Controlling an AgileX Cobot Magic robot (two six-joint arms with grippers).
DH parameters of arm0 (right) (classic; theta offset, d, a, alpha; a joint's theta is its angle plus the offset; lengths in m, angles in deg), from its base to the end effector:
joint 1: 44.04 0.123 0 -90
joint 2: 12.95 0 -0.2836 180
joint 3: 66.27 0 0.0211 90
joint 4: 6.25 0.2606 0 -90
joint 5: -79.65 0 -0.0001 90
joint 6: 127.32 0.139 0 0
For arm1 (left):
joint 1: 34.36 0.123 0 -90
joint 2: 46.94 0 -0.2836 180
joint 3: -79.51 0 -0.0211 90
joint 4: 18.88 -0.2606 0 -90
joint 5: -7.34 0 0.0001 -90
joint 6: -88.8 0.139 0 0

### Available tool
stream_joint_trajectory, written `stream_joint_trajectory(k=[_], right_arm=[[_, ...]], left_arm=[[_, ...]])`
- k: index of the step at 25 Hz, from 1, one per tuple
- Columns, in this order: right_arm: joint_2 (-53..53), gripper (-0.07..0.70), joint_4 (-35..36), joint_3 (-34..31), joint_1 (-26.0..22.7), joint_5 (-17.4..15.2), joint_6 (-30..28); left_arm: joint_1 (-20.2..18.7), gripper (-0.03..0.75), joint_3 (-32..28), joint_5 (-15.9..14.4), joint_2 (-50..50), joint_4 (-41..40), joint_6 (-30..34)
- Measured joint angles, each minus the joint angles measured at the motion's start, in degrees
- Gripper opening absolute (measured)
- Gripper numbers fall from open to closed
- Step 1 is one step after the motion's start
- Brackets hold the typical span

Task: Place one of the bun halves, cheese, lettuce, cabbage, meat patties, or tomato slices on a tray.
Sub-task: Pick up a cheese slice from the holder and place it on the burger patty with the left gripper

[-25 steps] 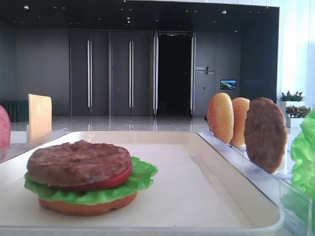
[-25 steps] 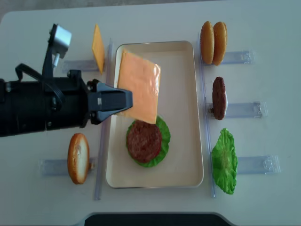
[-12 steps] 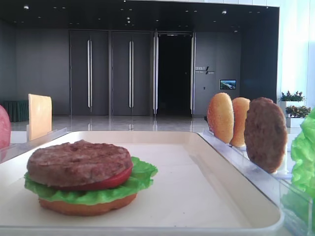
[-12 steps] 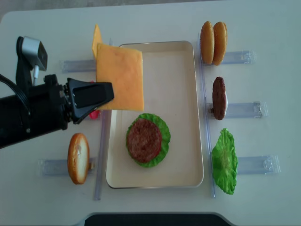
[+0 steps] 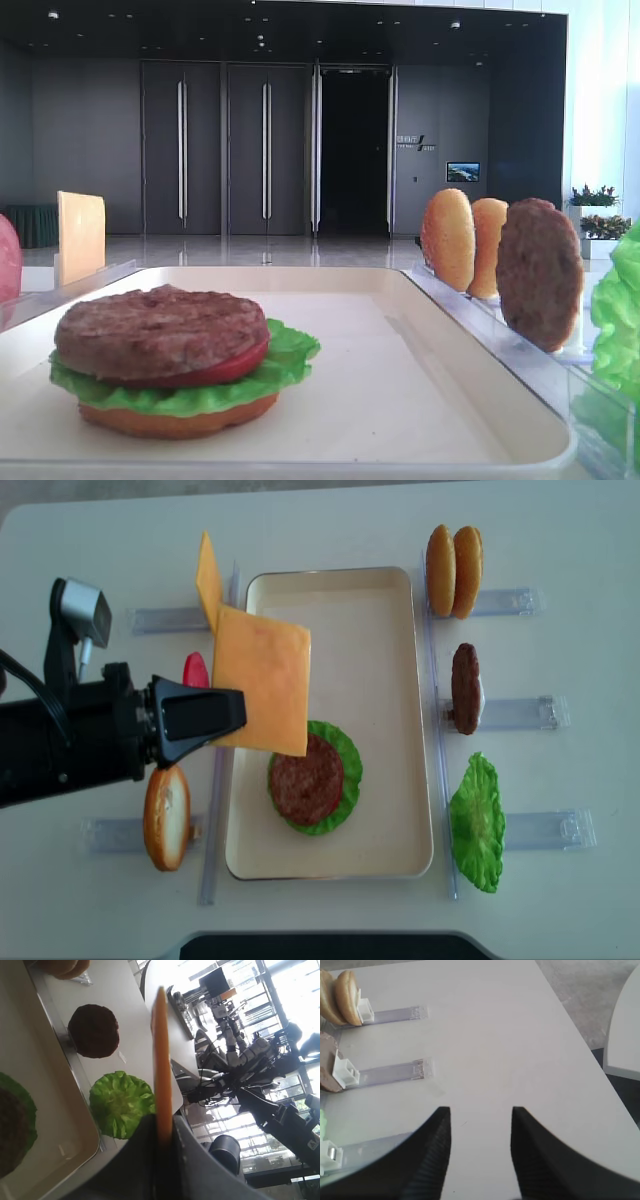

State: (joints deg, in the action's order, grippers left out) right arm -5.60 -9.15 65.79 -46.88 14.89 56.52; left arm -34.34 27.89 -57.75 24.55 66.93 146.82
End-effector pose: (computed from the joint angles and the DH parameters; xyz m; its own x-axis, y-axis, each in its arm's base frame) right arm 0.0407 -0.0084 0.2555 -0.4952 0.0700 -0.8660 0.1117 0.9936 0.0164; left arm 0.1838 -0.1257 0.2276 -0.8733 -0.1608 -0.4599 0.3700 0.3951 -0.8408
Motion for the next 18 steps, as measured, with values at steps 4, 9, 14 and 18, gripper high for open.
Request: stream_joint_trajectory(k=[4,9,14,18], right_arm=[[0.00,0.279,0.00,0.00,0.00,0.00,0.00],[0.00,0.279,0.00,0.00,0.00,0.00,0.00],[0.00,0.279,0.00,0.00,0.00,0.00,0.00],[0.00,0.279,0.00,0.00,0.00,0.00,0.00]], left_arm=[[0.00,0.036,-4.97,1.28,0.00,1.85,2.90],[0.00,0.036,-6.86,1.60,0.69,5.58,6.04],[0.00,0.036,-6.86,1.60,7.44,7.37,8.33],[0.00,0.036,-6.86,0.53,13.59,9.62,10.96]])
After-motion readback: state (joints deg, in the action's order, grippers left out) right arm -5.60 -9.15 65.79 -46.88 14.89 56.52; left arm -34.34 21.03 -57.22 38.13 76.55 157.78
